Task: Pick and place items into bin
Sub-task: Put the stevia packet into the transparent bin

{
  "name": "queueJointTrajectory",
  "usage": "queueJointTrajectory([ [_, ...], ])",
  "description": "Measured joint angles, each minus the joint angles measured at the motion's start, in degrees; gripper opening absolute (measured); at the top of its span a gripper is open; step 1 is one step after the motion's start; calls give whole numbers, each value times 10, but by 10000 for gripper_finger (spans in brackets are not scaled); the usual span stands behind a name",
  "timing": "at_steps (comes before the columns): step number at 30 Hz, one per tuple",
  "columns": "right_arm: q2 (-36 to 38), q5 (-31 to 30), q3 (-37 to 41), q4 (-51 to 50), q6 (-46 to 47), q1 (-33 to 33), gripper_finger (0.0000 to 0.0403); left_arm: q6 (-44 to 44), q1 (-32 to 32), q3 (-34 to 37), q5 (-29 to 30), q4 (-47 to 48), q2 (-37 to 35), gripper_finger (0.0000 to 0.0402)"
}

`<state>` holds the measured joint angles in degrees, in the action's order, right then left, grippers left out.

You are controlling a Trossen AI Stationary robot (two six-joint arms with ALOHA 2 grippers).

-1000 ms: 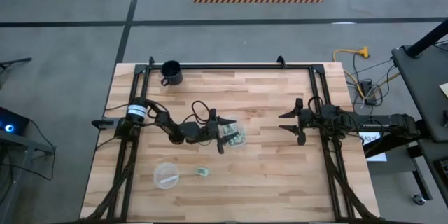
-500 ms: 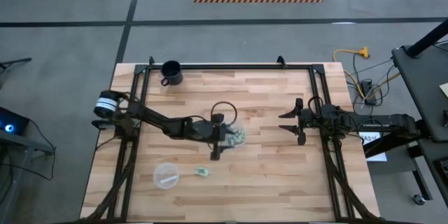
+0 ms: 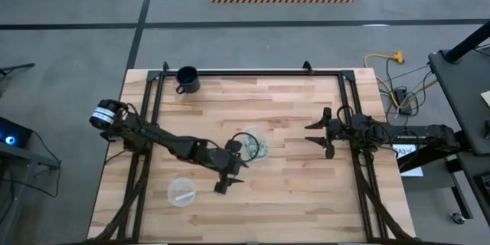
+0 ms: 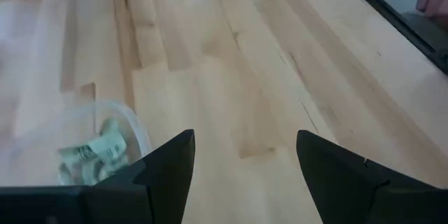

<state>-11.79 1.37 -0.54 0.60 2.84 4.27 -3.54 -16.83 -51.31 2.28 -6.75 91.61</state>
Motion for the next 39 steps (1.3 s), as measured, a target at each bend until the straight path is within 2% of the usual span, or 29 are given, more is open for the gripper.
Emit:
queueJointTrajectory([
  [4,0,0,0,0,0,0,183,46,-2,-17,2,48,1,233],
  [8,0,0,0,0,0,0,183,61,-7,-32,2,109,4,233],
  [13,0,0,0,0,0,0,183,77,-23,-35,2,139,4,233],
  [33,0,0,0,0,0,0,183,123,-83,-35,13,138,5,233],
  [39,0,0,0,0,0,0,183,148,-97,-23,57,141,5,233],
])
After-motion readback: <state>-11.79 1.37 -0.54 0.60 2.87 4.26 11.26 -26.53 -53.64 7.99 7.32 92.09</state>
